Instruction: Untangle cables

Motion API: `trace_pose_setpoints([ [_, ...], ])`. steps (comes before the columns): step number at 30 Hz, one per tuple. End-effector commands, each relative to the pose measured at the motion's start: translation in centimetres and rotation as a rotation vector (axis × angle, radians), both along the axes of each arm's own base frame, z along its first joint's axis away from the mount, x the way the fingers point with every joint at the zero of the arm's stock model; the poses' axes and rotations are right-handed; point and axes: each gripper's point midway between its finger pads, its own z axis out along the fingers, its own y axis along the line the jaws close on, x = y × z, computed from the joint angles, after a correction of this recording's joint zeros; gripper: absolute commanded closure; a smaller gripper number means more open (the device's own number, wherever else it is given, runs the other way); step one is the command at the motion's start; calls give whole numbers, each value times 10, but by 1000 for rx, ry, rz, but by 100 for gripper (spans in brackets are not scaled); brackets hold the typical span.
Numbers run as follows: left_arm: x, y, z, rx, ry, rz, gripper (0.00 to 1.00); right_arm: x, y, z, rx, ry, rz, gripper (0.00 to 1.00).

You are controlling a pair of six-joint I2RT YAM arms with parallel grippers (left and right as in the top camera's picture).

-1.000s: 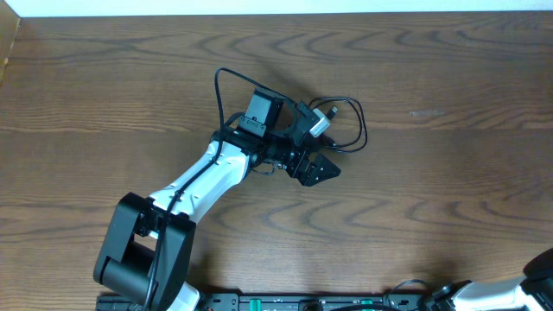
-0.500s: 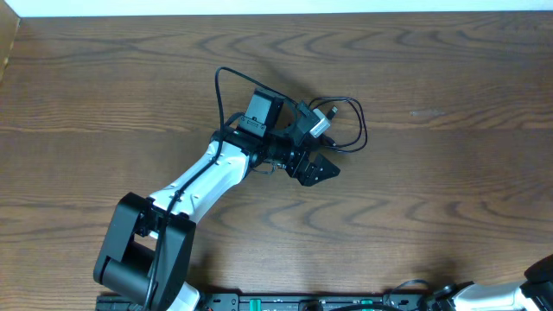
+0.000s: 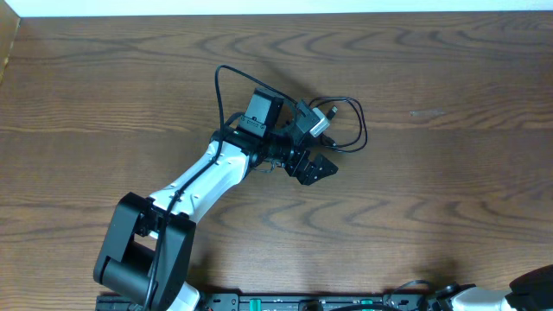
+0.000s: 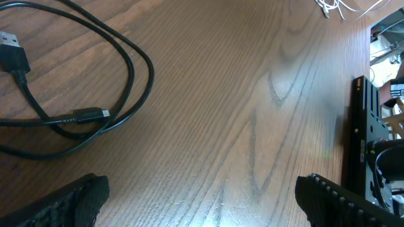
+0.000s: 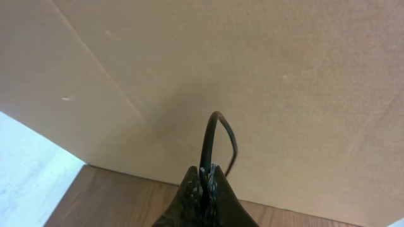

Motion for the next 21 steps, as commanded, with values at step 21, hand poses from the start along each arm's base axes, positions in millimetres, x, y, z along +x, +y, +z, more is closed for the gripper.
trace_pose_setpoints([
  [21, -4, -5, 5, -6, 14, 8, 0, 53, -67, -228, 419, 321, -52, 99],
])
